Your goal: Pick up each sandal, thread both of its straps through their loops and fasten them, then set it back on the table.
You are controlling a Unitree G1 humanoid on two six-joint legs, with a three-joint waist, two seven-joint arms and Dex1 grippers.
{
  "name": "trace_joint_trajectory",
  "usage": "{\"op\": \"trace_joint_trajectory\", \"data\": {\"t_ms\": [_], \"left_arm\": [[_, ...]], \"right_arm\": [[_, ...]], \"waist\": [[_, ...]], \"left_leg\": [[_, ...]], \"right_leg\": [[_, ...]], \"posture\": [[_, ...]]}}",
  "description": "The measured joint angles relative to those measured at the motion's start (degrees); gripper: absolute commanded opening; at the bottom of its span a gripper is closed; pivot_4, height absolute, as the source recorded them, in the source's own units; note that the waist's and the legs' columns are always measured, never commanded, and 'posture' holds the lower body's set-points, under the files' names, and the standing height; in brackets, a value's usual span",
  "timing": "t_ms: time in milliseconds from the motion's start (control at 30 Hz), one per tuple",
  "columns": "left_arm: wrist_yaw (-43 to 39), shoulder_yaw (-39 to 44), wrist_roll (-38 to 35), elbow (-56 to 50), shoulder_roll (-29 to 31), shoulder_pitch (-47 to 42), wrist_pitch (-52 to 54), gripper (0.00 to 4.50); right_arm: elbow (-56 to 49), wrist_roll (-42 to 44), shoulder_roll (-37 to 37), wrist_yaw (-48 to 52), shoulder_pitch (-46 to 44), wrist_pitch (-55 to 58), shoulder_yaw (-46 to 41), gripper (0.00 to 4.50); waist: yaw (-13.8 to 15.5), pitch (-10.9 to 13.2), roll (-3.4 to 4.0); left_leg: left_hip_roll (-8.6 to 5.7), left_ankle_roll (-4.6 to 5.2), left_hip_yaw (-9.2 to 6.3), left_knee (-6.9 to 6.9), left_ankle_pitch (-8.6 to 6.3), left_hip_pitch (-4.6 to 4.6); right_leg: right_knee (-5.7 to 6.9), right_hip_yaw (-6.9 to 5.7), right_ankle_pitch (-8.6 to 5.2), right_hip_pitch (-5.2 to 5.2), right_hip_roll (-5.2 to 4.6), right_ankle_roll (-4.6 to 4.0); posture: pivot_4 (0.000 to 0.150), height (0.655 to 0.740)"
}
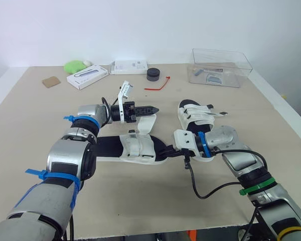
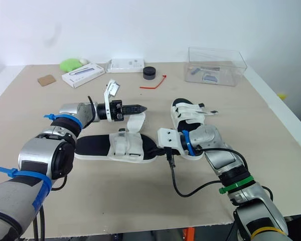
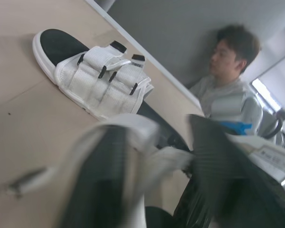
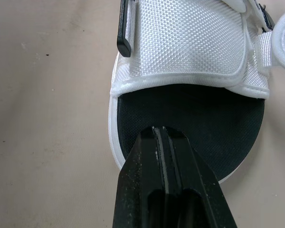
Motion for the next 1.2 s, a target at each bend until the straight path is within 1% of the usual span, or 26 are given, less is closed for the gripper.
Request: {"op": "trace_joint_trajectory", "data": {"t_ms": [33, 133, 267, 300, 367, 400, 433, 500, 533, 567, 633, 667, 700, 733, 800, 833, 867, 900, 967, 1000, 1133, 1200], "left_arm": [[-0.3, -0.4, 0.4, -0.8, 0.1, 0.2, -1.2, 0.08], [-1.9, -2.5, 1.9, -6.3, 0.8, 2.6, -6.2, 0.08], [-3.8, -6.7, 4.5, -21.8, 2.6, 13.0, -22.1, 0.08], [-3.8, -8.4, 6.3, -28.2, 3.6, 17.7, -32.4, 0.08], [-2.4, -12.2, 11.8, -34.9, 6.7, 24.8, -56.5, 0.08], [0.0, -14.2, 16.4, -35.7, 9.1, 27.1, -71.2, 0.08], [2.9, -15.7, 21.4, -35.0, 11.2, 27.9, -83.8, 0.08], [10.2, -15.3, 32.0, -32.4, 13.3, 26.2, -99.7, 0.08], [15.5, -14.5, 39.1, -31.1, 14.3, 24.2, -105.8, 0.08], [22.5, -13.0, 48.0, -31.1, 15.1, 22.5, -109.8, 0.08], [33.3, -12.8, 59.0, -32.6, 16.5, 20.8, -111.4, 0.08], [46.8, -15.3, 70.9, -35.5, 18.8, 19.6, -110.1, 0.08], [58.8, -18.6, 79.7, -37.3, 21.0, 18.2, -107.7, 0.08], [60.2, -18.9, 80.7, -37.5, 21.2, 18.1, -107.4, 0.08], [80.0, -27.2, 92.8, -38.7, 24.4, 15.4, -100.7, 0.08], [85.6, -30.0, 95.9, -38.5, 25.1, 14.4, -98.4, 0.08], [94.3, -34.6, 100.5, -37.6, 25.5, 12.4, -94.3, 0.08], [96.3, -35.7, 101.5, -37.4, 25.4, 11.9, -93.2, 0.08], [103.9, -40.7, 103.6, -33.8, 25.3, 8.8, -90.3, 0.08], [106.4, -42.0, 103.6, -32.3, 25.3, 7.9, -90.1, 0.08], [110.0, -43.6, 100.0, -30.0, 25.4, 6.7, -91.4, 0.08], [109.2, -43.7, 96.4, -29.4, 25.5, 6.7, -94.1, 0.08]], "right_arm": [[0.0, 0.0, 0.0, 0.0, 0.0, 0.0, 0.0, 0.0], [0.0, 0.0, 0.0, 0.0, 0.0, 0.0, 0.1, 0.0], [-0.2, 0.0, 0.0, 0.0, 0.1, 0.0, 0.3, 0.0], [-0.3, 0.0, -0.1, 0.1, 0.2, 0.0, 0.2, 0.0], [-0.6, 0.0, -0.5, 0.1, 0.5, -0.1, 0.2, 0.0], [-0.6, 0.0, -0.7, 0.3, 0.5, -0.1, 0.1, 0.0], [-0.6, 0.0, -1.0, 0.4, 0.5, -0.2, 0.0, 0.0], [-0.3, -0.2, -1.3, 0.6, 0.4, 0.0, -0.2, 0.0], [0.0, -0.4, -1.3, 0.5, 0.3, 0.0, -0.2, 0.0], [0.2, -0.7, -1.2, 0.4, 0.1, 0.0, -0.2, 0.0], [0.6, -0.8, -1.0, 0.4, -0.1, -0.1, -0.2, 0.0], [0.9, -0.9, -0.8, 0.4, -0.3, -0.3, -0.2, 0.0], [1.1, -0.9, -0.6, 0.5, -0.3, -0.4, -0.1, 0.0], [1.1, -0.9, -0.6, 0.5, -0.3, -0.4, -0.1, 0.0], [1.2, -1.0, -0.6, 1.0, -0.5, -0.6, -0.1, 0.0], [1.3, -1.0, -0.6, 1.1, -0.6, -0.6, -0.1, 0.0], [1.3, -1.0, -0.6, 1.3, -0.6, -0.7, -0.1, 0.0], [1.3, -1.0, -0.6, 1.3, -0.6, -0.7, -0.1, 0.0], [1.3, -1.1, -0.4, 1.2, -0.7, -0.8, -0.1, 0.0], [1.2, -1.1, -0.3, 1.2, -0.7, -0.8, -0.1, 0.0], [1.1, -1.0, -0.2, 1.3, -0.7, -0.8, -0.1, 0.0], [1.1, -1.0, -0.2, 1.2, -0.6, -1.0, -0.2, 0.0]], "waist": [[0.0, 0.0, 0.0], [0.0, 0.0, 0.01], [0.1, 0.0, 0.03], [0.1, 0.0, 0.05], [0.1, 0.0, 0.05], [0.2, 0.0, 0.05], [0.5, 0.0, 0.02], [0.8, -0.1, -0.06], [0.8, -0.1, -0.11], [0.8, -0.1, -0.11], [0.6, -0.1, -0.11], [0.6, -0.1, -0.12], [0.5, -0.1, -0.13], [0.5, -0.1, -0.13], [0.5, -0.1, -0.14], [0.4, -0.1, -0.14], [0.5, -0.1, -0.15], [0.5, -0.1, -0.15], [0.4, -0.1, -0.15], [0.3, -0.1, -0.15], [0.3, -0.1, -0.16], [0.3, -0.1, -0.16]], "left_leg": [[0.01, 0.0, 0.0, 0.0, 0.0, 0.0], [0.03, 0.0, 0.01, 0.0, 0.0, 0.02], [0.09, -0.07, 0.0, -0.02, -0.03, 0.05], [0.12, -0.13, 0.01, -0.02, -0.07, 0.07], [0.18, -0.16, 0.05, -0.09, -0.08, 0.13], [0.15, -0.18, 0.06, -0.11, -0.07, 0.15], [0.1, -0.18, 0.07, -0.11, -0.06, 0.15], [0.0, -0.07, 0.11, -0.07, 0.01, 0.15], [-0.14, 0.09, 0.18, -0.08, 0.1, 0.15], [-0.22, 0.18, 0.39, -0.07, 0.15, 0.21], [-0.25, 0.23, 0.53, -0.06, 0.17, 0.23], [-0.25, 0.23, 0.56, -0.06, 0.16, 0.23], [-0.25, 0.24, 0.63, -0.06, 0.16, 0.22], [-0.26, 0.25, 0.68, -0.06, 0.15, 0.21], [-0.27, 0.28, 0.74, -0.06, 0.13, 0.18], [-0.28, 0.3, 0.75, -0.06, 0.12, 0.17], [-0.29, 0.3, 0.74, -0.06, 0.12, 0.12], [-0.29, 0.3, 0.75, -0.07, 0.12, 0.11], [-0.27, 0.3, 0.77, -0.09, 0.12, 0.08], [-0.26, 0.3, 0.79, -0.13, 0.12, 0.08], [-0.22, 0.3, 0.8, -0.2, 0.12, 0.06], [-0.22, 0.3, 0.84, -0.2, 0.12, 0.05]], "right_leg": [[0.0, 0.0, 0.0, 0.0, 0.0, 0.0], [0.0, 0.04, 0.0, 0.0, 0.0, 0.0], [0.03, 0.15, 0.12, -0.03, -0.02, -0.21], [0.05, 0.21, 0.16, -0.03, -0.05, -0.31], [0.02, 0.29, 0.18, -0.03, -0.22, -0.34], [0.01, 0.29, 0.18, -0.02, -0.44, -0.34], [-0.01, 0.28, 0.19, 0.0, -0.67, -0.35], [-0.12, 0.24, 0.31, 0.12, -0.75, -0.24], [-0.21, 0.21, 0.38, 0.21, -0.69, -0.11], [-0.25, 0.23, 0.47, 0.24, -0.73, 0.07], [-0.37, 0.35, 0.6, 0.26, -0.84, 0.3], [-0.49, 0.37, 0.68, 0.26, -0.94, 0.42], [-0.58, 0.37, 0.74, 0.25, -1.03, 0.49], [-0.61, 0.33, 0.77, 0.25, -1.09, 0.49], [-0.68, 0.31, 0.81, 0.22, -1.27, 0.52], [-0.68, 0.3, 0.82, 0.21, -1.29, 0.52], [-0.68, 0.25, 0.81, 0.17, -1.25, 0.52], [-0.68, 0.26, 0.82, 0.14, -1.19, 0.51], [-0.67, 0.27, 0.82, 0.09, -1.1, 0.5], [-0.66, 0.29, 0.81, 0.06, -1.08, 0.47], [-0.63, 0.29, 0.82, 0.0, -1.02, 0.39], [-0.62, 0.29, 0.83, -0.02, -1.03, 0.37]], "posture": [[0.15, 0.74], [0.15, 0.74], [0.15, 0.74], [0.15, 0.74], [0.15, 0.74], [0.15, 0.74], [0.15, 0.74], [0.15, 0.74], [0.15, 0.74], [0.15, 0.74], [0.15, 0.74], [0.15, 0.74], [0.15, 0.74], [0.15, 0.74], [0.15, 0.74], [0.15, 0.74], [0.15, 0.74], [0.15, 0.74], [0.15, 0.74], [0.15, 0.74], [0.15, 0.74], [0.15, 0.74]]}}
